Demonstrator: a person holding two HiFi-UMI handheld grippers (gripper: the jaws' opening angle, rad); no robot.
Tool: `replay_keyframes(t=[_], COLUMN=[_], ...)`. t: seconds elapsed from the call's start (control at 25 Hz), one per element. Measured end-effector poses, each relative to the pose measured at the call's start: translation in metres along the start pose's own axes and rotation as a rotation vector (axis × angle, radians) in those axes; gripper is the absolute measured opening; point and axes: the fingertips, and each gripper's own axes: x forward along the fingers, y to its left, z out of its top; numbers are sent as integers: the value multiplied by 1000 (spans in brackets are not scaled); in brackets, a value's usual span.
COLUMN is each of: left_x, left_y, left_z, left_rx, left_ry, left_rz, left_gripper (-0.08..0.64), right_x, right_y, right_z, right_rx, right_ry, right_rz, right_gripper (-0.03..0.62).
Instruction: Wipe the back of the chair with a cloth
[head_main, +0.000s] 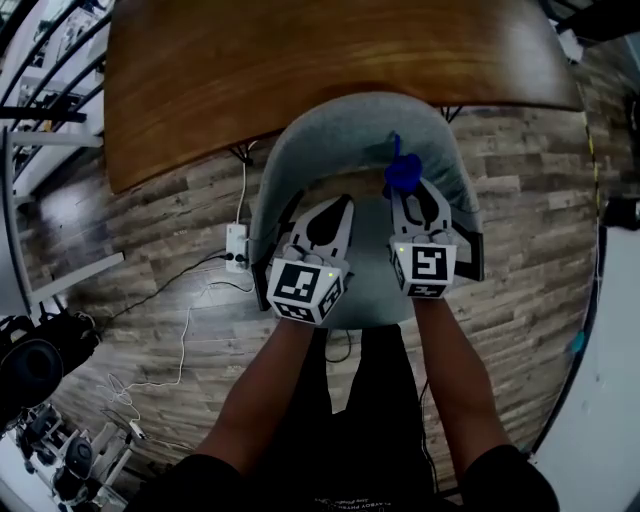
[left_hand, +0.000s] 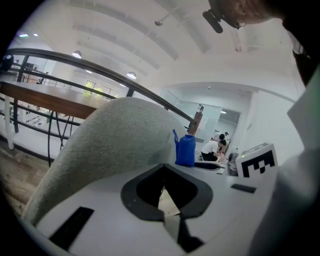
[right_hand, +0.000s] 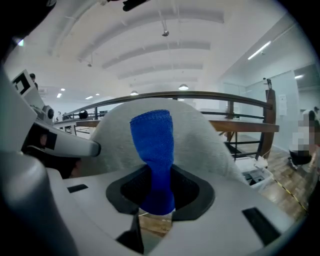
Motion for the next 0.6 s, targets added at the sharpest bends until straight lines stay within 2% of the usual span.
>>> replay_keyframes(t=[0.36, 0.6], left_x=[-53, -98], left_y=[63, 107], left_z=[-11, -14], left_rx=[-72, -119], left_ry=[-55, -98], left_rz=[197, 352], left_gripper=[6, 6], right_x=[29, 35], right_y=[132, 183], right_z=[-9, -26], right_rx=[-60, -74], right_ry=[16, 44], right_rz=[346, 455], right_gripper=[110, 110])
